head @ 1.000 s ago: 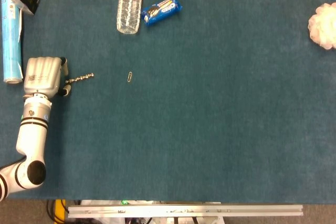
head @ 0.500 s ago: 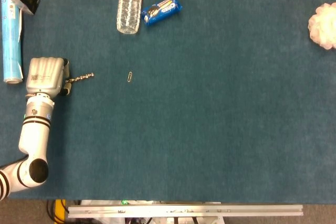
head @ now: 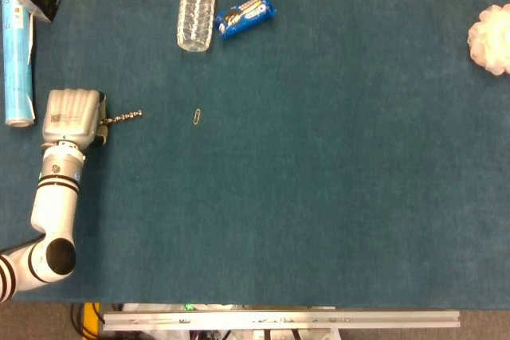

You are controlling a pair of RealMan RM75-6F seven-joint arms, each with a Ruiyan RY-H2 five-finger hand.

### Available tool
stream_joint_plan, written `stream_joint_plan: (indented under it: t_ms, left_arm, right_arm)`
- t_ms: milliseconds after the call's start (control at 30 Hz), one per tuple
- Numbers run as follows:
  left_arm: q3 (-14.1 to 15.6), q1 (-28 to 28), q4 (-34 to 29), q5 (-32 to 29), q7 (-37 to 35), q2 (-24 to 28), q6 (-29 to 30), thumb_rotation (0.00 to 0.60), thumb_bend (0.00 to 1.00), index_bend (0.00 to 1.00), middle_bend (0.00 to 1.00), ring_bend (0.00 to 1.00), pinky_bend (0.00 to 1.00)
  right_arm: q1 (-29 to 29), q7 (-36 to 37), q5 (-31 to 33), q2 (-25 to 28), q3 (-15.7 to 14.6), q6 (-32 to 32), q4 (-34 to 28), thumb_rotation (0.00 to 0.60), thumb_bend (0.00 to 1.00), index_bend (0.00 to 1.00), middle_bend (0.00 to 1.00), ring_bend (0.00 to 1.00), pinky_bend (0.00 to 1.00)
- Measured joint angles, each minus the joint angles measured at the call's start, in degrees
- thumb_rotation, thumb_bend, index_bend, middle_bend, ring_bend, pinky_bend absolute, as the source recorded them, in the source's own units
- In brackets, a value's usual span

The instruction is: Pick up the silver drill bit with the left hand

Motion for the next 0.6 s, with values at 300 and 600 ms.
stream_joint_plan:
  t_ms: [300, 600]
  left_arm:
    - [0.12, -0.65, 0.47, -1.21, 0.34, -0.3, -0.18, 0.6, 0.33, 0.52, 0.83, 0.82, 0.78]
    - [0.22, -1.02, 0.35, -1.77, 0.0, -0.26, -0.21, 0.6, 0.33, 0.56, 0.84, 0.82, 0.79]
  right_arm:
    - [-0.1, 0.27, 0.23, -0.13, 0.04, -0.1, 0.31, 0.6, 0.25, 0.08, 0.12, 0.08, 0.11]
    - [-0.37, 0.05, 0.2, 0.02, 0.04, 0.24, -0.01, 0.6, 0.25, 0.08, 0.12, 0.08, 0.11]
